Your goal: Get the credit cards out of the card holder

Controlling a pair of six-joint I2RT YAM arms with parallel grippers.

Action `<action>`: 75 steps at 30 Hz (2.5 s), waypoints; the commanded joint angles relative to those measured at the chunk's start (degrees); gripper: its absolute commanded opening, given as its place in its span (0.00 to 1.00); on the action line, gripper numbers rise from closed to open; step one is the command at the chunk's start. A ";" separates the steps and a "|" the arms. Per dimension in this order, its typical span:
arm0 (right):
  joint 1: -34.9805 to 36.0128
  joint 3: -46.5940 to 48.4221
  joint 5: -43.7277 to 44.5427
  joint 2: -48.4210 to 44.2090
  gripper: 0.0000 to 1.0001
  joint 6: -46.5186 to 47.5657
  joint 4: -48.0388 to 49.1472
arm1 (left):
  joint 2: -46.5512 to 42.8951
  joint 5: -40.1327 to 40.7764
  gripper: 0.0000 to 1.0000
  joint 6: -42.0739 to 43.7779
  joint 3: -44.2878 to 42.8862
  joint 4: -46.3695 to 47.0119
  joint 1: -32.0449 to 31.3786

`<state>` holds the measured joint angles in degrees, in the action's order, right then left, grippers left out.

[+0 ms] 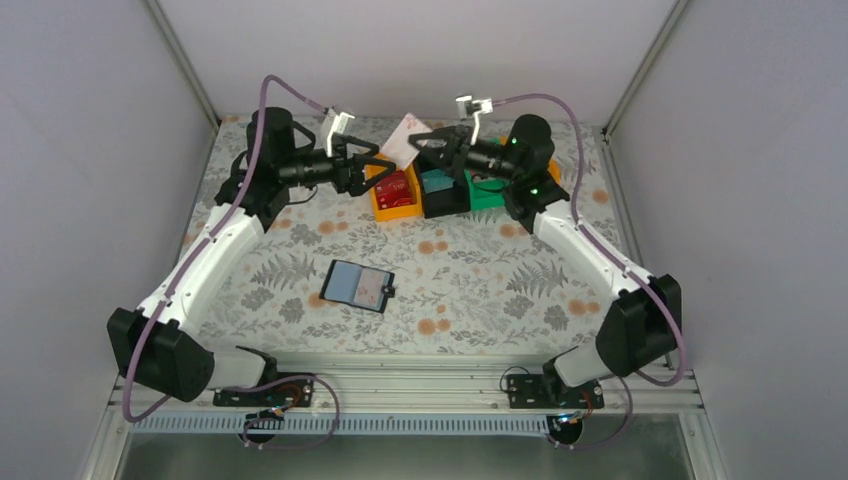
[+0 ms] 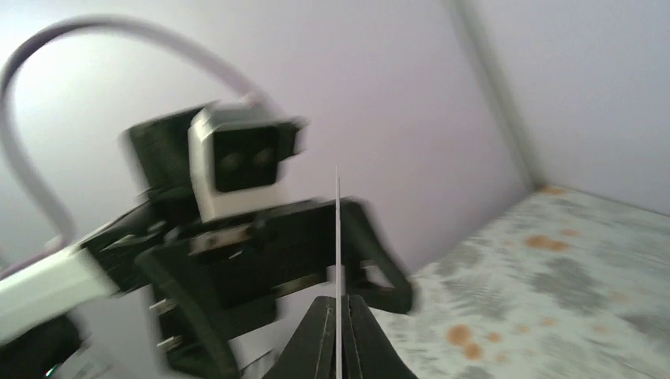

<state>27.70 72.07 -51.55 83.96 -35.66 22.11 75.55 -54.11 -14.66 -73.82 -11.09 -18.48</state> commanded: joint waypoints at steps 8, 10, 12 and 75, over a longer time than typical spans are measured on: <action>-24.73 7.25 17.67 20.27 0.04 -3.94 -11.46 | -1.50 21.47 1.00 3.43 5.65 -12.15 2.51; -27.14 11.72 21.53 24.06 0.04 -0.72 -16.74 | -2.00 23.10 1.00 4.36 6.18 -12.77 3.21; -30.70 12.96 22.90 26.97 0.04 -0.99 -17.81 | -2.49 23.76 1.00 4.63 6.83 -12.95 4.65; -33.76 17.27 23.05 44.94 0.04 -0.11 -10.72 | -0.21 21.21 1.00 4.67 9.76 -13.94 7.65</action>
<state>-6.55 89.32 -28.86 128.55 -34.46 10.46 75.29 -32.16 -10.50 -63.00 -25.06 -11.03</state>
